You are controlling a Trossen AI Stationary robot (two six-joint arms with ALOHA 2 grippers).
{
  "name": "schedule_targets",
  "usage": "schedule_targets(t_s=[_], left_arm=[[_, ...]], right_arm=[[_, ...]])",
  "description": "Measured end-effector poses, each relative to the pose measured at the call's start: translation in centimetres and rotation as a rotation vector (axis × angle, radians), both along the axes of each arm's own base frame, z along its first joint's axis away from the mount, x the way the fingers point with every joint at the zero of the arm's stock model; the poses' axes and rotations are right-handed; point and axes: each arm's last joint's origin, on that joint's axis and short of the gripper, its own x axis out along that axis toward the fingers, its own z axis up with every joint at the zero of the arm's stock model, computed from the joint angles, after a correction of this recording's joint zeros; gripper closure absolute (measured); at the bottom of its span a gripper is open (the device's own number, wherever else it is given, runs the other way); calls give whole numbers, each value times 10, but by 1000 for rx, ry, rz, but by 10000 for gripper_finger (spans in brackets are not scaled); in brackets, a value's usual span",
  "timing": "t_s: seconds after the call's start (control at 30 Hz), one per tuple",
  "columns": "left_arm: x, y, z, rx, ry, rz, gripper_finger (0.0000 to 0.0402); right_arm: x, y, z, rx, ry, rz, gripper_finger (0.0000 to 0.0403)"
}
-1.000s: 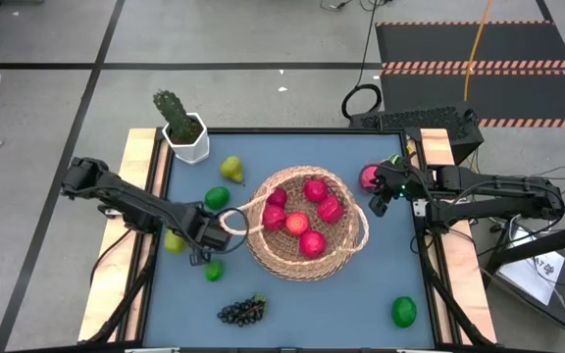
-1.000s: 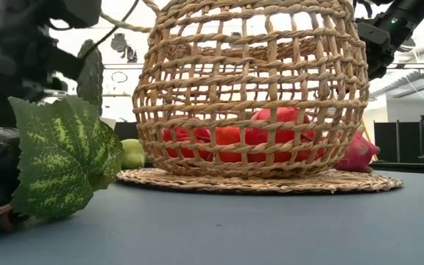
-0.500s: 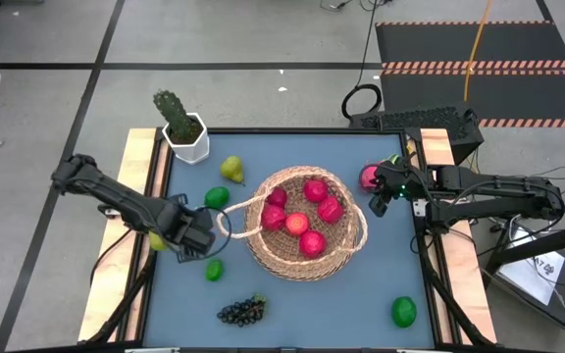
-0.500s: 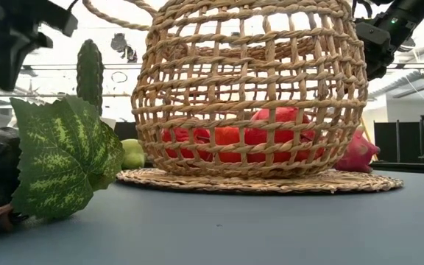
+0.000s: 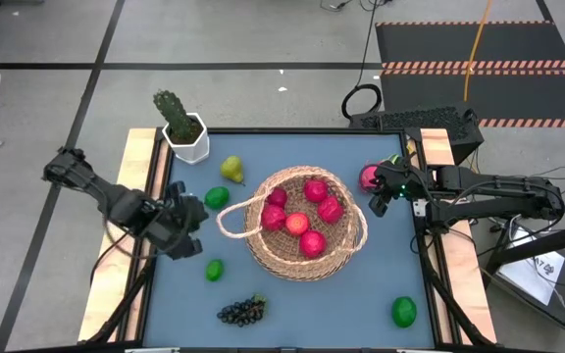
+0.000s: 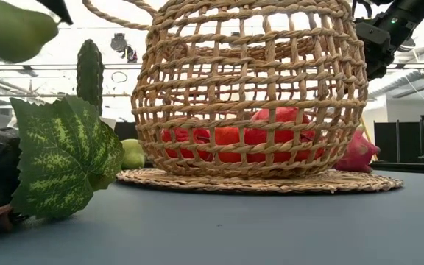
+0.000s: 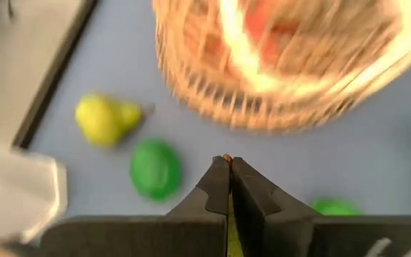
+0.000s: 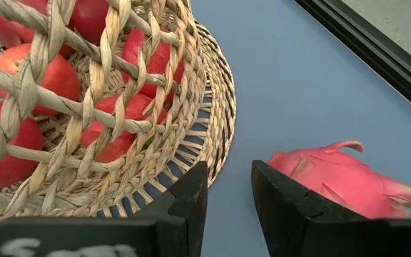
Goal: Build produce basket
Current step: Put the bottom light green pear into the brown basket
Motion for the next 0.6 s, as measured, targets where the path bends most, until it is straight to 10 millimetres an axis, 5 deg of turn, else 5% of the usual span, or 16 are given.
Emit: schedule_targets(t_s=[0.6], left_arm=[[-12, -30, 39, 335, -493, -126, 399]], right_arm=[[1, 0, 1, -2, -21, -2, 300]])
